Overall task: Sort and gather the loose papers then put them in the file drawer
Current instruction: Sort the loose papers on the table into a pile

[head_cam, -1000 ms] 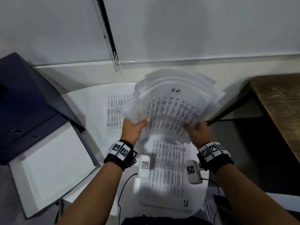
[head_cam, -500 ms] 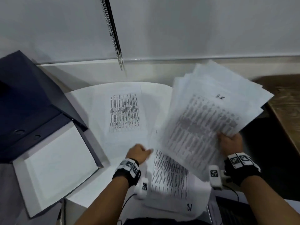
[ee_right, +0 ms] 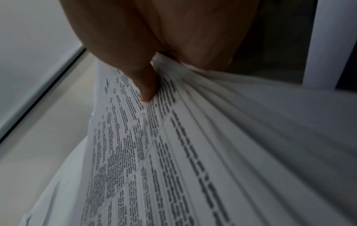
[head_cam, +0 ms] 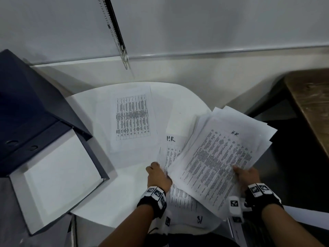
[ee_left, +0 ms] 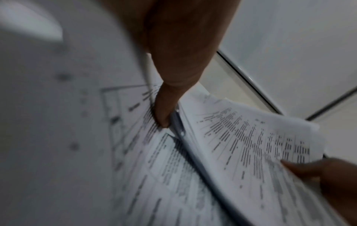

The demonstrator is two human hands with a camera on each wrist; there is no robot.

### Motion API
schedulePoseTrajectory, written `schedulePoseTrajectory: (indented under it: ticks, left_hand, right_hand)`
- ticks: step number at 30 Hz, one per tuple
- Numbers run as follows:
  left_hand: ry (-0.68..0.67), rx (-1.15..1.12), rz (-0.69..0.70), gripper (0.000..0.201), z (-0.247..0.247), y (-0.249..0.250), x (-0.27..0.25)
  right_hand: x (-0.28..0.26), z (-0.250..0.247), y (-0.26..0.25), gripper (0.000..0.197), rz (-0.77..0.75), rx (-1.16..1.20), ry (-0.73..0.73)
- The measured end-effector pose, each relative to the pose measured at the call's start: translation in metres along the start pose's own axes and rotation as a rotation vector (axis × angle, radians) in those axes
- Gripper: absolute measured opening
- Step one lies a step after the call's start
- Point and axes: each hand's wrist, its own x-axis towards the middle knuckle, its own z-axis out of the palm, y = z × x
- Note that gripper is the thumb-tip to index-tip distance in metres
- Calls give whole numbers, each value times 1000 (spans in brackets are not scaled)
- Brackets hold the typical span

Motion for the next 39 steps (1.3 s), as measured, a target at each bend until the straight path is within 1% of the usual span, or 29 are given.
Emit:
schedulePoseTrajectory:
  ticks: [2,4,5,6,8,9,11,12,14,15,16,18,19,20,22,23,25,26,27,28,29,30,31,33,34,35,36,38,39]
  left_hand:
    - [-33,-41,-12,59,-2,0,5]
    - [-67,-26,15,34,-5,1,5]
    - [-74,-19,32,26,-7,0,5]
    - [-73,-25,43,23,-9,-1,5]
    - [-43,-68,34,25,-20,-3,3]
    - [-3,-83,28,31,-29,-4,4]
    - [103,-79,45,39,-53,0,2]
    - [162,-92,70,36,-69,3,0]
    - [266,-170,116,22,-107,11,-5]
    - [316,-211,143,22,-127,15,-8]
    - [360,-254,182,26,-146,17,-6]
    - [425,-336,276,38,-180,22,-2]
    - [444,-360,316,42,-195,26,-2]
    - [452,-412,360,42,-209,32,-4]
    - [401,-615,455,28,-228,50,-11]
    - [346,-742,521,26,-234,60,-15]
    - [176,-1024,626,32,-239,75,-16]
    - [68,-1139,636,36,-234,78,-10]
    - [-36,-1187,612,38,-227,79,-1]
    - [-114,-1202,555,40,-215,78,10]
    - [-146,-1157,460,44,-199,75,22]
    - [-150,-1052,363,46,-179,71,35]
    - [-114,-854,274,47,-156,65,44]
    - [-66,-384,159,58,-112,47,57]
    - [-78,-236,120,64,-95,39,58]
    - [-89,-174,100,67,-80,33,57]
    - [-99,-143,94,69,-68,28,56]
    - [-96,-119,104,76,-50,24,52]
    - [-70,-116,113,77,-46,23,55]
  right_hand:
    - [0,3,-3,26,-7,0,-5]
    - [4,5,-3,24,-26,-14,-24]
    - [6,5,-2,22,-23,-27,-33]
    - [8,3,0,21,-13,-30,-41]
    - [13,0,1,26,9,-37,-51]
    - [12,-1,0,24,20,-49,-53]
    - [8,0,-3,14,32,-33,-74]
    - [7,1,-4,12,41,-25,-94]
    - [0,7,-8,19,43,-32,-146]
    - [-3,13,-10,22,32,-40,-183]
    - [-6,19,-11,21,16,-53,-212]
    - [-9,35,-13,10,-32,-103,-253]
    - [-10,45,-14,8,-64,-142,-273]
    - [-10,54,-13,10,-95,-203,-304]
    - [-7,69,-11,11,-111,-338,-386]
    - [-8,75,-13,14,-109,-397,-432]
    - [-6,85,-14,21,-138,-435,-477]
    - [-6,88,-15,24,-134,-438,-473]
    - [-9,92,-17,26,-127,-416,-455]
    - [-11,94,-20,23,-116,-389,-424]
    - [-14,94,-23,16,-90,-372,-395]
    - [-12,94,-22,8,-60,-344,-372]
    - [-13,94,-25,3,-5,-294,-363]
    - [-2,92,-20,34,108,-114,-363]
    - [9,91,-12,52,159,-45,-360]
    - [15,91,-7,68,168,-35,-367]
    - [16,91,-6,77,148,-60,-393]
    - [8,93,-10,90,-14,-172,-422]
    - [6,95,-10,93,-89,-252,-432]
